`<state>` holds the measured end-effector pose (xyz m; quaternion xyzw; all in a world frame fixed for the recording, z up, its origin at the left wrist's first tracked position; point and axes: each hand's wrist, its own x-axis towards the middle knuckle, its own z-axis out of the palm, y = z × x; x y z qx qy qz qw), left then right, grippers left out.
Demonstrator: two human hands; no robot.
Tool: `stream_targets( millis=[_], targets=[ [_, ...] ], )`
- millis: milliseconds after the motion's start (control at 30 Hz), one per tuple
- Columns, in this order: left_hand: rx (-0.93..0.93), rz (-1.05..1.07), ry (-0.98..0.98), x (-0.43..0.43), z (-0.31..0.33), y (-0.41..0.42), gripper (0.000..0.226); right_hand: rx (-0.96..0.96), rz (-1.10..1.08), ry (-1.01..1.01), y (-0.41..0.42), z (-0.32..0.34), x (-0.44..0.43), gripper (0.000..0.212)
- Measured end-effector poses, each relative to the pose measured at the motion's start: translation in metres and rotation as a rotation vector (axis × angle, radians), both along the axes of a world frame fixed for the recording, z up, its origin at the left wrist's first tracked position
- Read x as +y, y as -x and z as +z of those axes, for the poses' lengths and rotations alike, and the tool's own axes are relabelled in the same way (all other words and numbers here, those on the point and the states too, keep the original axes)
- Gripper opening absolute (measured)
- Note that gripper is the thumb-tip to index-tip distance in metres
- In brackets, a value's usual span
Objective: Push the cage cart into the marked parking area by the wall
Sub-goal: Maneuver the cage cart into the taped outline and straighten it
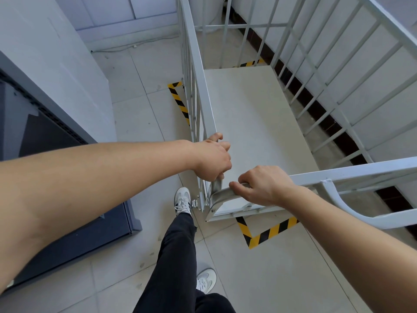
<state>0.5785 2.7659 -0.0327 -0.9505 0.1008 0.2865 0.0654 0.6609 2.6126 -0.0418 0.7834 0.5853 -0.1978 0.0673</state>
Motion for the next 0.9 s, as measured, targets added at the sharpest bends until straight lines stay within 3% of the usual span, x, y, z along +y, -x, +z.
stream_targets(
  millis=[900],
  targets=[
    [0.010, -0.147, 0.032, 0.013, 0.005, -0.002, 0.030, -0.028, 0.046, -0.003, 0.003, -0.001, -0.001, 0.055]
  ],
)
